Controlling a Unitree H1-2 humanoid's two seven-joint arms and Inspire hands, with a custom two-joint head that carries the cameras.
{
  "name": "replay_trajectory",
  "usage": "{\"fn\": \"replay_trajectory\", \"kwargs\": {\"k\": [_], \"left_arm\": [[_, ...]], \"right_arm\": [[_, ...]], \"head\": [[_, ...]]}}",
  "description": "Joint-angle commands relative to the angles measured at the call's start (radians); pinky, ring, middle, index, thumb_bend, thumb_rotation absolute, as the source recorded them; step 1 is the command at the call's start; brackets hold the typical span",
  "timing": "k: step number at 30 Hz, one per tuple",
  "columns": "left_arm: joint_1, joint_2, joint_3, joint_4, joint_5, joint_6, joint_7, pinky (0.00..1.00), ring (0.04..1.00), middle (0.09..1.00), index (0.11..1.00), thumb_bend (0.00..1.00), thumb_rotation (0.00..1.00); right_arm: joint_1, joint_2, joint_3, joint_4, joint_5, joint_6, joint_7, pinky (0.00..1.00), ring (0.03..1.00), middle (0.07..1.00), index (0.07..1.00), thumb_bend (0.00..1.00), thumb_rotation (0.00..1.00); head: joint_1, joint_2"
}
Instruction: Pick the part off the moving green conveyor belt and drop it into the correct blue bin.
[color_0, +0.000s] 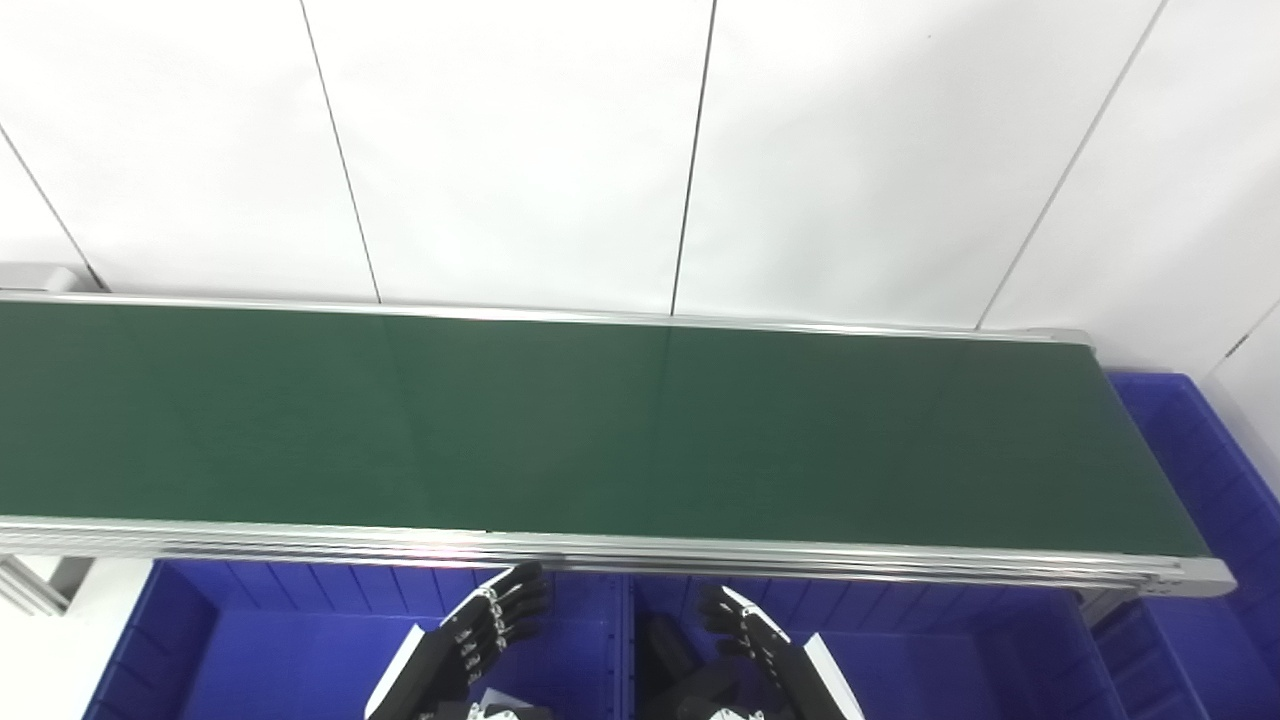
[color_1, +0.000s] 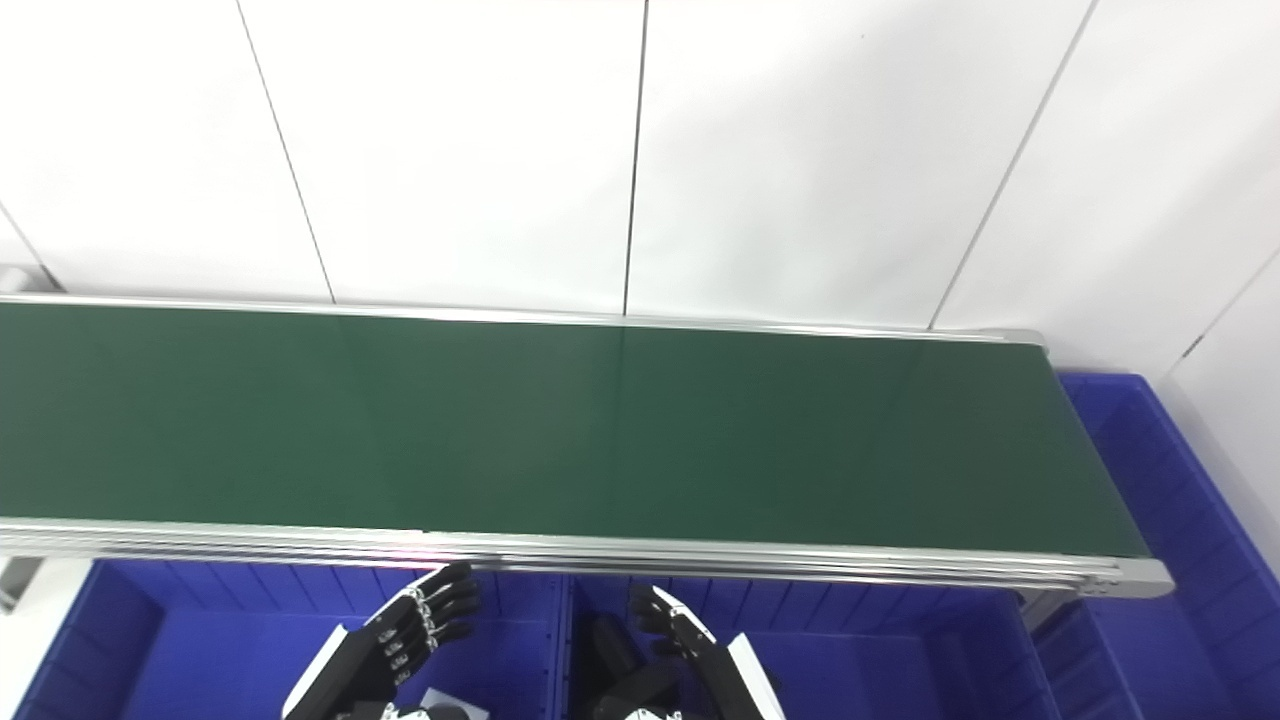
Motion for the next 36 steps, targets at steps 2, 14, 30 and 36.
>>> {"fn": "replay_trajectory", "kwargs": {"k": [2,14,30,36], "left_arm": [[-0.026,-0.001,-0.003,-0.037,0.017,-0.007,0.015,0.83,0.848,0.859,0.877,1.00,0.28],[-0.034,-0.001,0.000,-0.063,0.021,0.038,0.021,0.83,0.847,0.862,0.877,1.00,0.28],[-0.026,0.005,-0.010,-0.120,0.024,0.086,0.023,0.82,0.858,0.879,0.882,1.00,0.32],[-0.027,0.006,-0.012,-0.121,0.028,0.083,0.022,0.81,0.857,0.881,0.886,1.00,0.33]], "right_arm": [[-0.018,-0.001,-0.001,-0.045,0.003,-0.029,0.009,0.79,0.846,0.867,0.896,0.85,0.54],[-0.033,-0.002,-0.004,-0.053,0.002,-0.017,0.026,0.79,0.841,0.861,0.895,0.83,0.52],[-0.026,0.005,-0.008,-0.113,-0.003,0.029,0.033,0.72,0.798,0.833,0.873,0.68,0.65],[-0.025,0.003,-0.009,-0.125,-0.009,0.044,0.034,0.71,0.792,0.826,0.868,0.67,0.67]], "head": [[0.001,0.011],[0.012,0.049],[0.026,0.105],[0.027,0.107]]}}
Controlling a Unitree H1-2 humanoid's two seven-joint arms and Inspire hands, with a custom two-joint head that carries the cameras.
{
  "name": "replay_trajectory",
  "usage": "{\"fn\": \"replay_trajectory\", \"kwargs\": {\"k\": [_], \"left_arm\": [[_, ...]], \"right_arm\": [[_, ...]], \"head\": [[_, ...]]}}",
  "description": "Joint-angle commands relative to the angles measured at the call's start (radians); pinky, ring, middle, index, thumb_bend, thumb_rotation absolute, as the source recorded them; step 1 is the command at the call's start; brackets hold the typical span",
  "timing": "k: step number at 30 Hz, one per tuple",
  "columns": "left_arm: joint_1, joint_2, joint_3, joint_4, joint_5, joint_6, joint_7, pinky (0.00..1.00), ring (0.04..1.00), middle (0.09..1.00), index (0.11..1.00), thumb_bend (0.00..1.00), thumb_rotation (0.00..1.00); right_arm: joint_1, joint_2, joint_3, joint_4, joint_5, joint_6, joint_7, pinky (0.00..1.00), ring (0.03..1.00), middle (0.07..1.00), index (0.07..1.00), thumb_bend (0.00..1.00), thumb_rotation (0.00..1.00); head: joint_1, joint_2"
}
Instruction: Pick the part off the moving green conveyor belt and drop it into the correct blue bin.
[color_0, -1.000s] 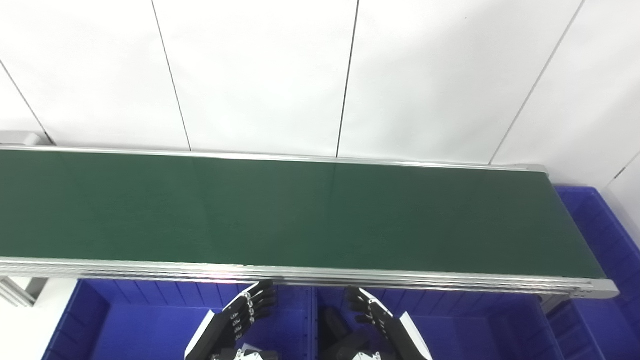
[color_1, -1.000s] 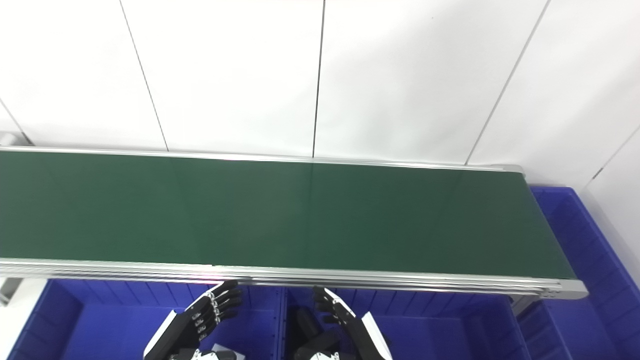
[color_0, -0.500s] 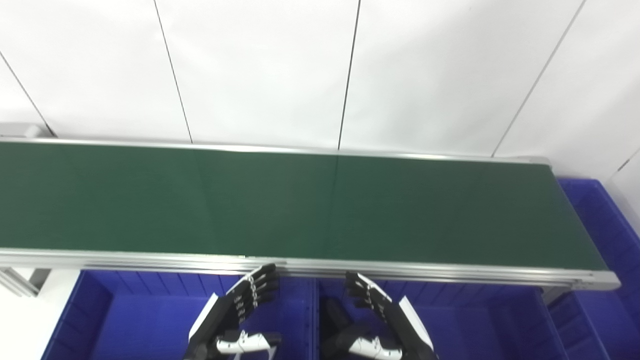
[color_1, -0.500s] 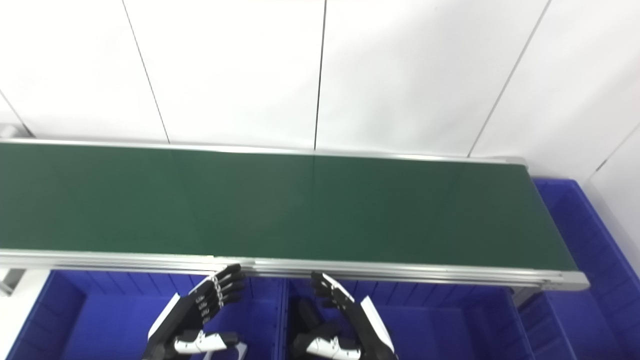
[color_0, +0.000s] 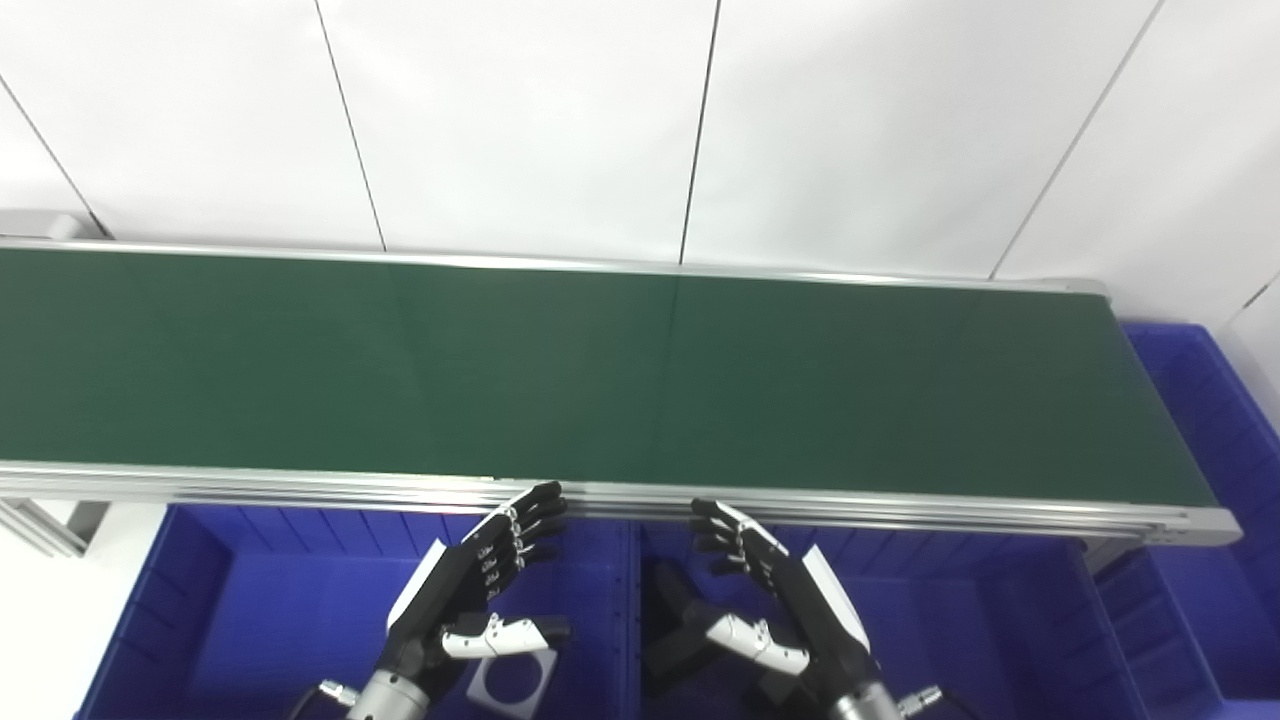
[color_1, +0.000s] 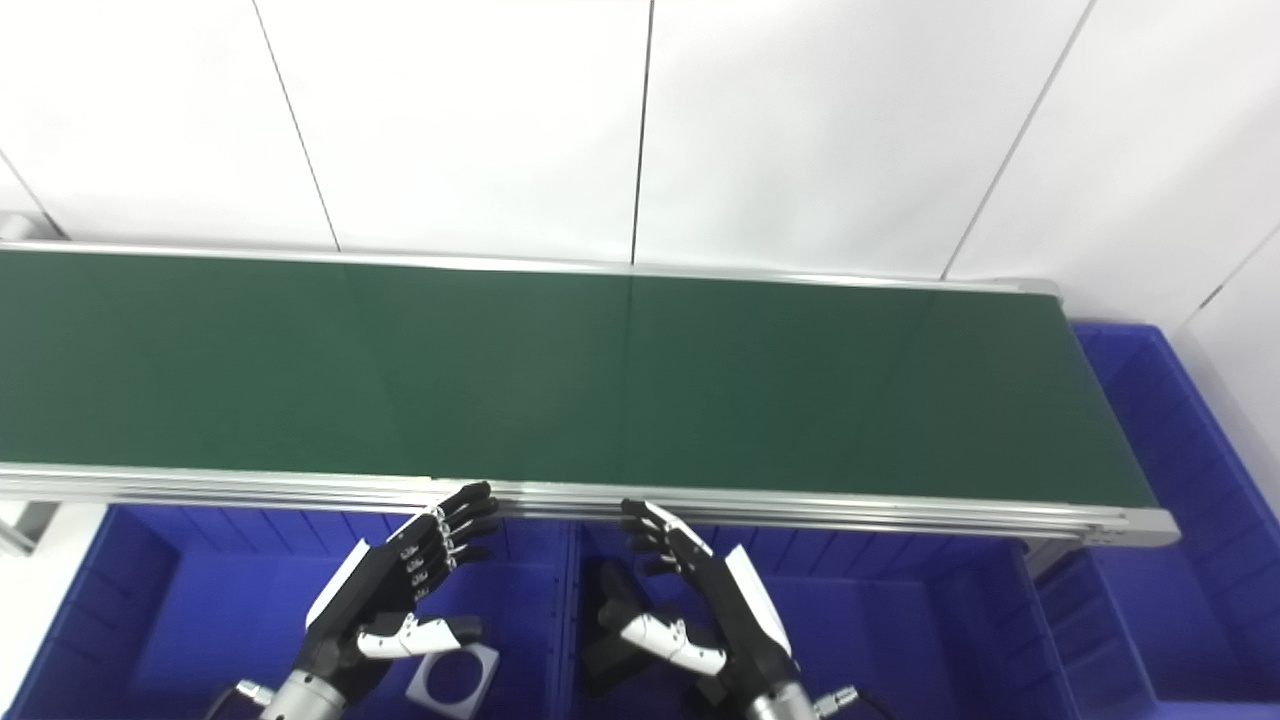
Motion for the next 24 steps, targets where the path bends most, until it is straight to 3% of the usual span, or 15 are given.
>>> {"fn": "replay_trajectory", "kwargs": {"k": [1,24], "left_arm": [[-0.009,0.004,0.000,-0.024,0.002,-0.024,0.007,0.81,0.856,0.880,0.886,1.00,0.33],[0.011,-0.004,-0.006,-0.029,-0.006,-0.036,0.005,0.83,0.849,0.868,0.867,1.00,0.29]], "right_arm": [[-0.006,0.002,-0.004,-0.029,0.005,0.004,0.003,0.71,0.791,0.826,0.868,0.67,0.67],[0.011,-0.005,-0.008,-0.025,0.021,-0.019,0.014,0.72,0.797,0.834,0.875,0.68,0.65]], "head": [[0.002,0.000],[0.005,-0.029]]}}
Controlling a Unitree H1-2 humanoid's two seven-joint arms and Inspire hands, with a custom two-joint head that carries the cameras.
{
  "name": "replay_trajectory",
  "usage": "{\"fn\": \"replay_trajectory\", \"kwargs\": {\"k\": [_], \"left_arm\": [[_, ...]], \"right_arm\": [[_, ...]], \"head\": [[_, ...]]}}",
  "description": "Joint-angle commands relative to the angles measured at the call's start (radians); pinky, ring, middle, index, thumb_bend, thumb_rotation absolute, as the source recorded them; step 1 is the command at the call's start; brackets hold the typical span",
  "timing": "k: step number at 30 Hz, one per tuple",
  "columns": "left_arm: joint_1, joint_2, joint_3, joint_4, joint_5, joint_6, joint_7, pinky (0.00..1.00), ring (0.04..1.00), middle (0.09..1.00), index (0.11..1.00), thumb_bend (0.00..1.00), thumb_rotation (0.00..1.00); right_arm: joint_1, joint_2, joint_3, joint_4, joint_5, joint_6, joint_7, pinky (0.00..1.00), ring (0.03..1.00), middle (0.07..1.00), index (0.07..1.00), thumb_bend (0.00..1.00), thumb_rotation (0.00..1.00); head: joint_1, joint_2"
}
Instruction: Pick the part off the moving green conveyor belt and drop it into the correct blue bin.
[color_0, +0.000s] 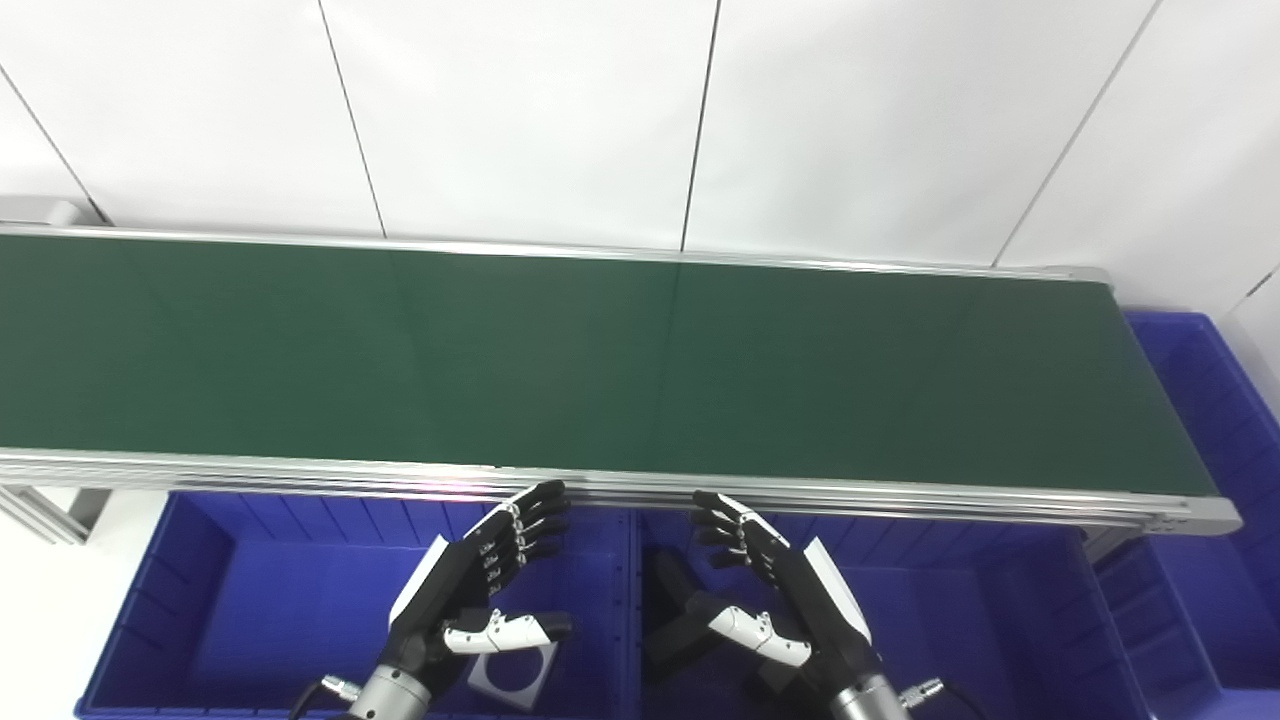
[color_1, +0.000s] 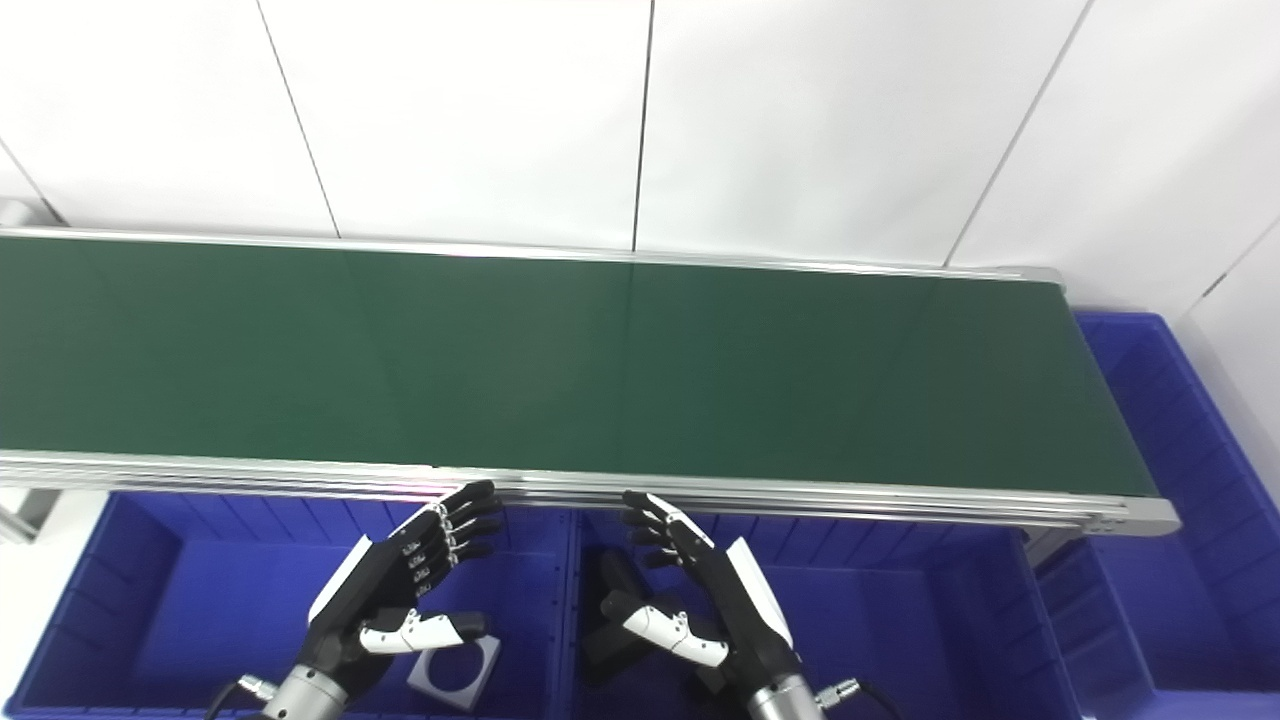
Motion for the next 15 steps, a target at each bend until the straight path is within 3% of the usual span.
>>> {"fn": "replay_trajectory", "kwargs": {"k": [1,15], "left_arm": [[-0.002,-0.001,-0.002,-0.028,-0.007,-0.036,0.003,0.83,0.850,0.867,0.867,1.00,0.29],[0.002,0.008,-0.012,-0.026,-0.014,-0.047,-0.007,0.83,0.846,0.847,0.867,1.00,0.29]], "right_arm": [[0.003,0.000,-0.005,-0.028,0.011,-0.018,0.001,0.72,0.797,0.834,0.876,0.68,0.65],[0.003,-0.002,-0.004,-0.014,0.012,-0.035,0.001,0.71,0.792,0.832,0.876,0.69,0.63]], "head": [[0.002,-0.002],[0.004,-0.013]]}}
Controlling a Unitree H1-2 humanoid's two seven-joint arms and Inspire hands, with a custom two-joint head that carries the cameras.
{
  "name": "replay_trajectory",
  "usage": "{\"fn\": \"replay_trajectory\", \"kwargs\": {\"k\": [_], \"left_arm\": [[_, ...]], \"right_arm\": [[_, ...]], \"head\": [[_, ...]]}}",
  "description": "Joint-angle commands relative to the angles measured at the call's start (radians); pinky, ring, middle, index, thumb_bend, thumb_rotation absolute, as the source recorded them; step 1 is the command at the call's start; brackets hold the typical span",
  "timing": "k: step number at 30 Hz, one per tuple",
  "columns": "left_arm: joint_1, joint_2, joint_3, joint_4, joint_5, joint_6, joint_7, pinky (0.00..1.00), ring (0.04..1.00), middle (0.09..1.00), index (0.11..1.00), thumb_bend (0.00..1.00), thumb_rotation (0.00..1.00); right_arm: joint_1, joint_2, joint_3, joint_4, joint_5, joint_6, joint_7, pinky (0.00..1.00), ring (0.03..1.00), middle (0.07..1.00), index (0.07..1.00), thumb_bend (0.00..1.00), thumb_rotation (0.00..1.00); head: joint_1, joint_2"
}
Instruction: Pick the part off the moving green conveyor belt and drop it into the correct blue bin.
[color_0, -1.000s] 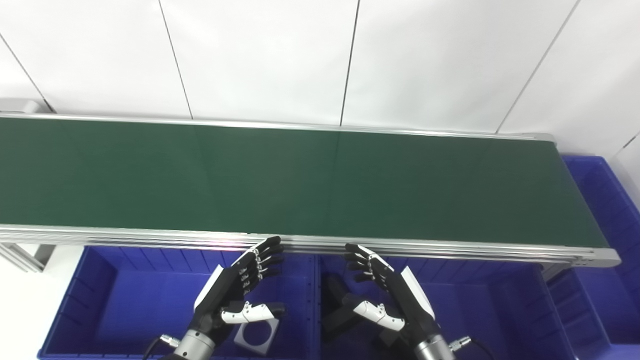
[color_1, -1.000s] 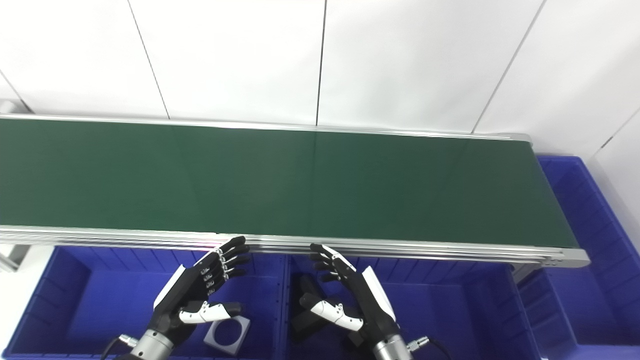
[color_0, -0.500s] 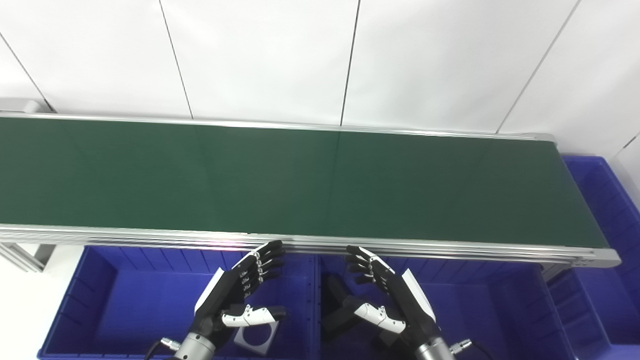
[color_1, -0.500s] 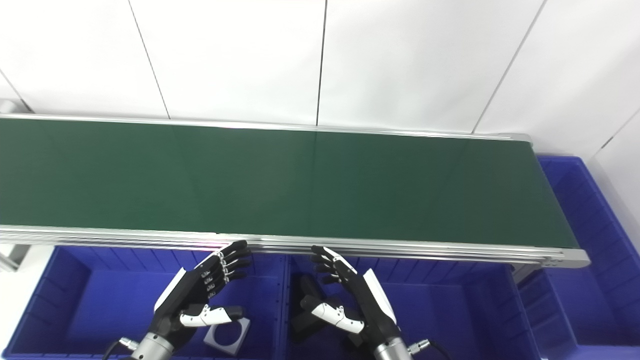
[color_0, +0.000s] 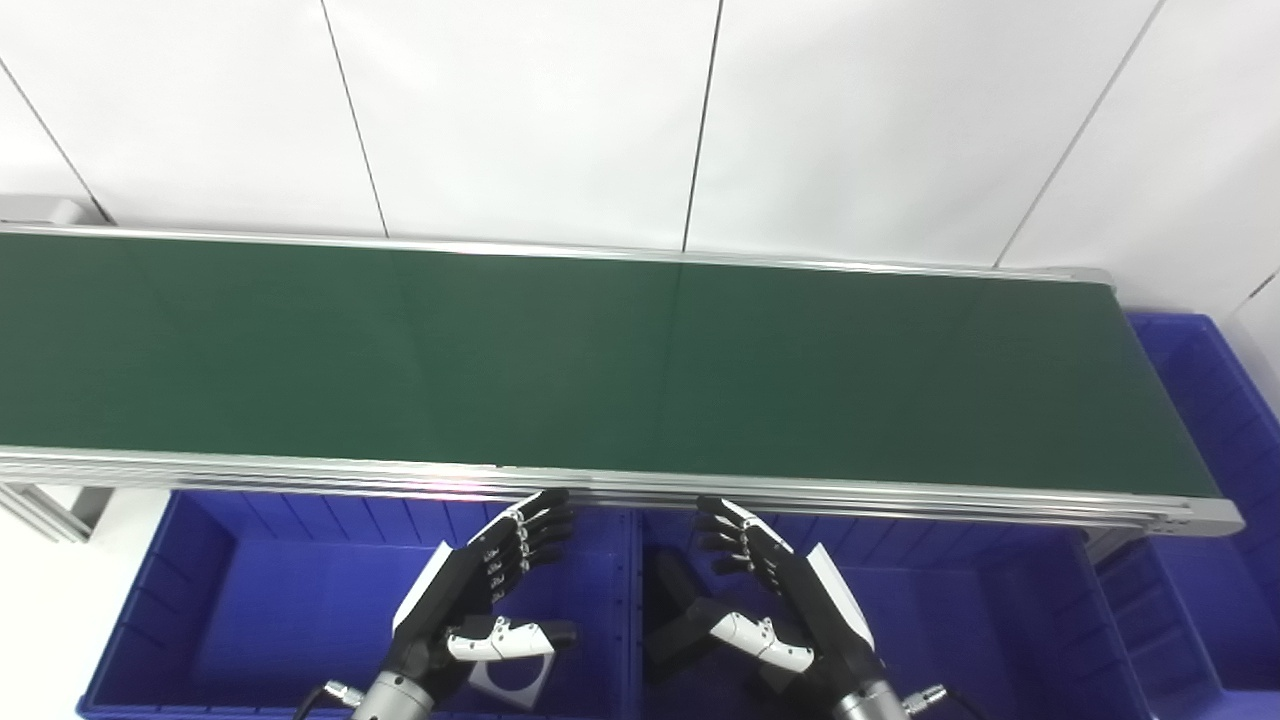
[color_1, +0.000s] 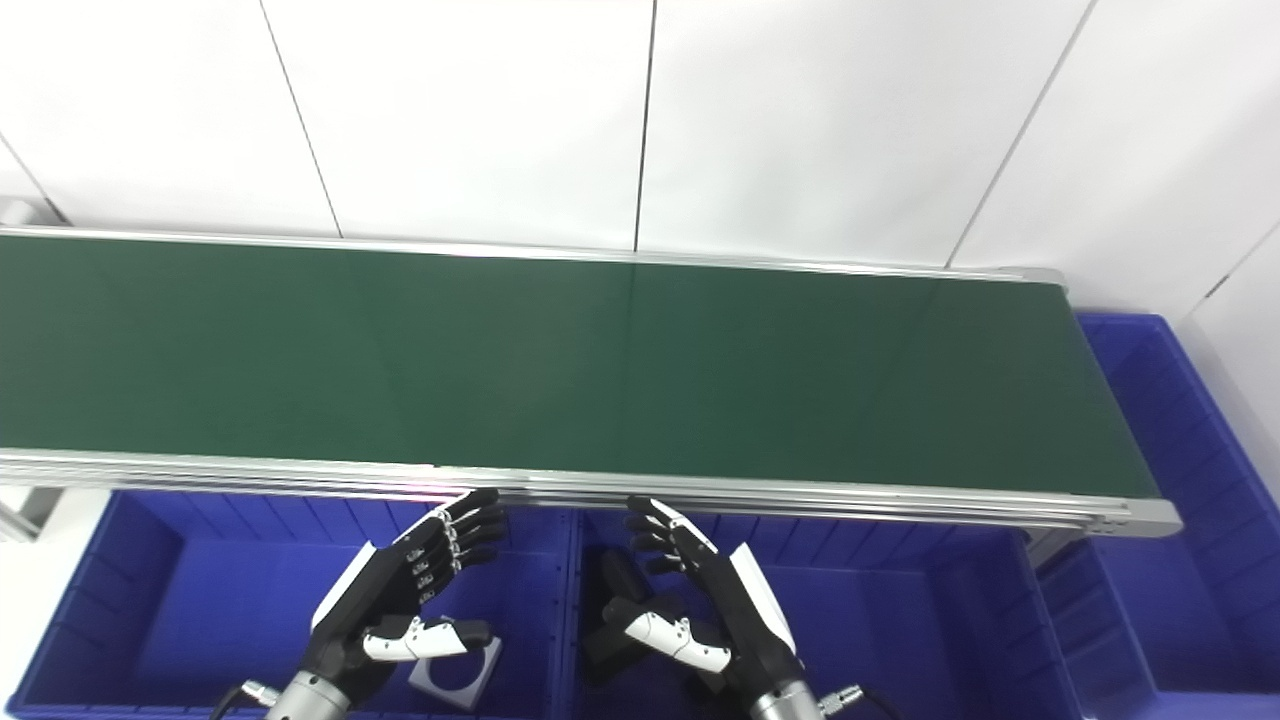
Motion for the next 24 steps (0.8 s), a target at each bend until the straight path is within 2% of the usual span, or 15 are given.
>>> {"fn": "replay_trajectory", "kwargs": {"k": [1,24], "left_arm": [[-0.005,0.002,-0.004,-0.026,-0.009,-0.042,-0.005,0.83,0.846,0.846,0.867,1.00,0.29],[0.000,0.000,-0.006,-0.027,-0.009,-0.044,-0.003,0.83,0.854,0.848,0.866,1.00,0.29]], "right_arm": [[-0.004,-0.002,-0.003,-0.019,0.011,-0.036,0.001,0.71,0.792,0.832,0.877,0.70,0.63],[-0.001,-0.006,0.002,-0.026,0.006,-0.038,0.002,0.71,0.791,0.831,0.873,0.70,0.57]], "head": [[0.002,0.000],[0.004,-0.011]]}}
